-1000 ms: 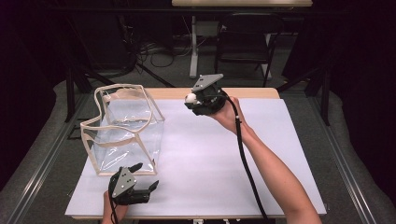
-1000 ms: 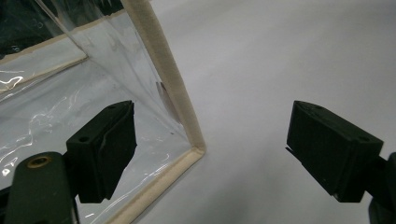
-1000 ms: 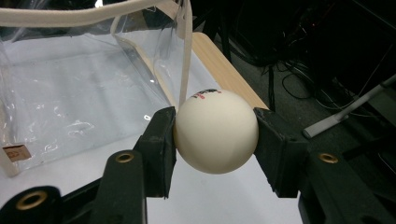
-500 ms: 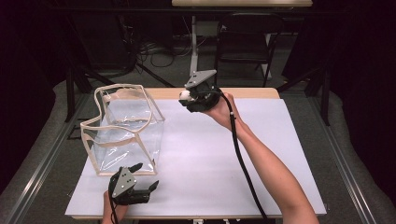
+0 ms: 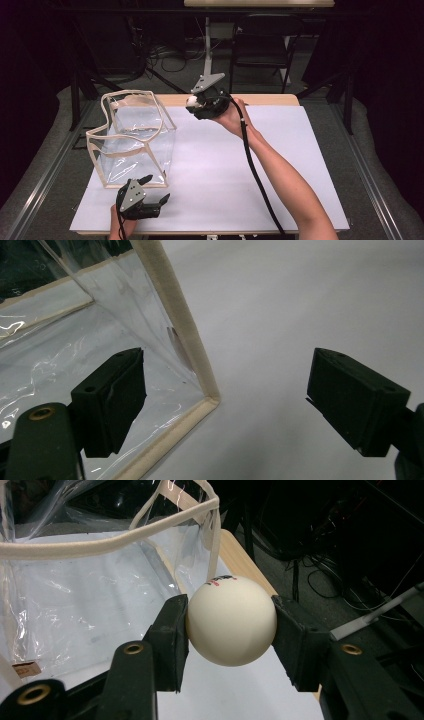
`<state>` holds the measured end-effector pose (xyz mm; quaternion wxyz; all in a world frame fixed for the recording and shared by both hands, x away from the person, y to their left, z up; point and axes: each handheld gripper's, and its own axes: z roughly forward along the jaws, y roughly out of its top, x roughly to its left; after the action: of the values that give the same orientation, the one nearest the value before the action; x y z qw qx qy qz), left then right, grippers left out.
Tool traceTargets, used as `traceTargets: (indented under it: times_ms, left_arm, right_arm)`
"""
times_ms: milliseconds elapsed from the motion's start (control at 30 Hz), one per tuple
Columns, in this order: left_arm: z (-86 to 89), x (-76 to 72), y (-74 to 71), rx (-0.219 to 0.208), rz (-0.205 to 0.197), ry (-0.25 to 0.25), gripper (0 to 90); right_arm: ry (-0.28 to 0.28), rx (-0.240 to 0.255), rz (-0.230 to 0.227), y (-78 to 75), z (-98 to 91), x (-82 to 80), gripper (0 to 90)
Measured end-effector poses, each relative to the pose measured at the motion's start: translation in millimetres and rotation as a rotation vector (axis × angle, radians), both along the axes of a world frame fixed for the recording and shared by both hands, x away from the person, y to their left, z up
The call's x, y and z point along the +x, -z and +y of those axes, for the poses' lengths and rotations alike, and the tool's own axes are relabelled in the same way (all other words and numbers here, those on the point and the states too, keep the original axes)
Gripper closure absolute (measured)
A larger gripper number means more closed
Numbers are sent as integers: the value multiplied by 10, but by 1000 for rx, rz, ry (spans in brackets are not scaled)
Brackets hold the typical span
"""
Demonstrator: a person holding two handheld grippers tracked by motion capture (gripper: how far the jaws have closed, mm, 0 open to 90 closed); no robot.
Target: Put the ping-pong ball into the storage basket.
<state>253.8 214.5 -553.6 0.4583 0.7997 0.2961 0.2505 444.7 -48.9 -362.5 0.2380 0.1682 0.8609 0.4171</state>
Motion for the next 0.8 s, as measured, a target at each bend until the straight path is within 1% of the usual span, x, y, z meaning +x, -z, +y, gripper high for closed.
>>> traceTargets:
  times_ms: [200,300,800]
  left_arm:
    - [-8,-1,3,-5,3,2,162]
    - [-4,0,0,-1,1,1,162]
    - [-3,-1,0,0,-1,4,162]
  right_arm:
    - [-6,1,-4,-38,57,-2,514]
    - [-11,-3,-1,-50,95,-3,514]
    - [-29,-14,-3,-78,245,6,514]
